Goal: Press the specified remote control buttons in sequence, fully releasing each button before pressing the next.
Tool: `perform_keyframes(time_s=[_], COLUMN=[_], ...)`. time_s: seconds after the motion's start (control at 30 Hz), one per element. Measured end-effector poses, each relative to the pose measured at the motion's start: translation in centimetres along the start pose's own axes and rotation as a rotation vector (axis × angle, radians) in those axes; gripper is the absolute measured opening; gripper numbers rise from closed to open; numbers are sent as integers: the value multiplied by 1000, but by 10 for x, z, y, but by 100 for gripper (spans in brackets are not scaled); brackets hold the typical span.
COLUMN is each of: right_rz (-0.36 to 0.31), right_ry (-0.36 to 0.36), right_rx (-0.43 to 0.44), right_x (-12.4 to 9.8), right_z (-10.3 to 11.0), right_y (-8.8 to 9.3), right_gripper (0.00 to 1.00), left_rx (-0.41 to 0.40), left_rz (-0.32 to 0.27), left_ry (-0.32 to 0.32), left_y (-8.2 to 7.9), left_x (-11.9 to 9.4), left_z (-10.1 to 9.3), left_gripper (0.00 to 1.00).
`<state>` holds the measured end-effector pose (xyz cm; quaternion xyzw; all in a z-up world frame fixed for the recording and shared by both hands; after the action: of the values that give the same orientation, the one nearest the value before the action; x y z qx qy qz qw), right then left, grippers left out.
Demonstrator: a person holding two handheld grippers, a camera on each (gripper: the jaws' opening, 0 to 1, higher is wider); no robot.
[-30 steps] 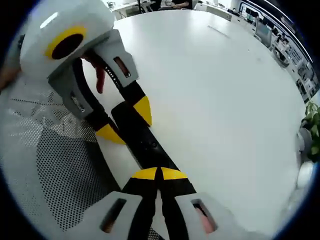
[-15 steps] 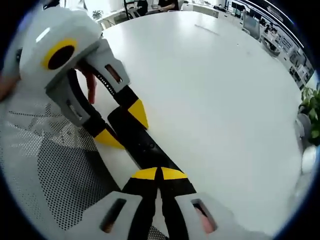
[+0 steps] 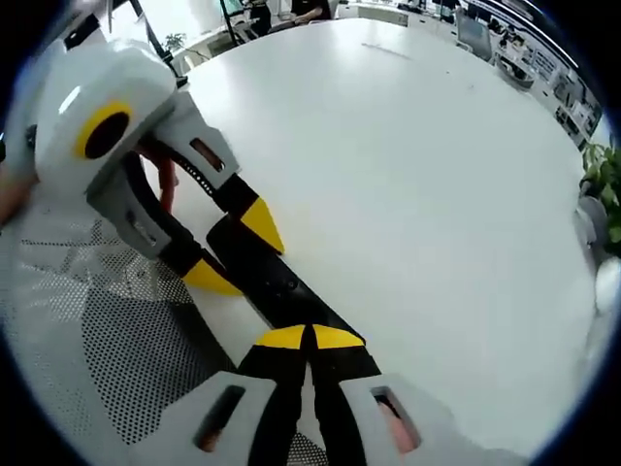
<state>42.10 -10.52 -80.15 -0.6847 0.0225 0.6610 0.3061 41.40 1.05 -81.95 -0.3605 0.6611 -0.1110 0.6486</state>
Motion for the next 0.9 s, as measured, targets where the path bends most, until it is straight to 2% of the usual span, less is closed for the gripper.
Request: perform_keyframes(time_s=[0.13,0.3,0.5,0.9], right_rz=[-21,-80,-49,-62], right_ry=[-12,0,6,15], right_rx=[26,33,18,1], right_x=[0,-3,5,6], right_z=[-1,-2,-2,-3], right_y=[-2,-9,-8,-10], right_gripper=[0,0,0,0], left_rx=[-3,-5,-3,-9], left_rz=[-2,-3,-1,-5], left_ry=[-1,-3,-2,-3], left_y=[0,0,-1,0], left_x=[0,0,0,0], left_z=[0,0,0,0], left_gripper=[25,25,25,25])
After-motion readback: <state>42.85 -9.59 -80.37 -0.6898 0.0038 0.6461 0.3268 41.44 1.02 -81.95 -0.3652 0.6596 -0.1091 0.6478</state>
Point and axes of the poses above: the point that each gripper's makers call its tool centre point, and the gripper's own axes: x roughly forward along the fingers, z roughly to its left, y roughly out of its underside, the point moved 7 cm from there along -x, roughly backward along the fingers, and after that the axes turned 11 degrees about -x, right-handed, at the moved point
